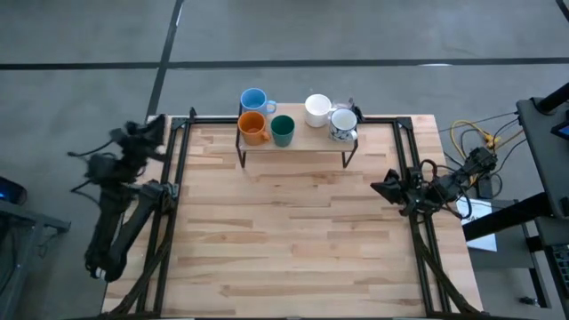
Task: Stack small to large cups/mugs on shelf
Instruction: Return to Home Position
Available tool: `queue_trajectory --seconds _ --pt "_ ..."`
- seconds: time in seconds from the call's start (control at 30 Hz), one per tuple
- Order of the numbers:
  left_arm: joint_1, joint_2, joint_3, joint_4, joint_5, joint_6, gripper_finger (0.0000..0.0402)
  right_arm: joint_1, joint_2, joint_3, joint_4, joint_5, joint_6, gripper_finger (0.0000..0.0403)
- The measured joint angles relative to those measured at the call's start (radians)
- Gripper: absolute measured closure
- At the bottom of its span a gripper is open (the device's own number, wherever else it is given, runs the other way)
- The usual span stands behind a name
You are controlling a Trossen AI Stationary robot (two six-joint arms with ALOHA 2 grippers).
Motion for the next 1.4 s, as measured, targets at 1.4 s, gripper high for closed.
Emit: queue_trajectory --seconds 1.4 --pt "-0.223 0.275 -0.472 0.068 -0.066 0.031 0.0345 0.000 0.082 0.001 -0.239 0.073 -0.593 0.0394"
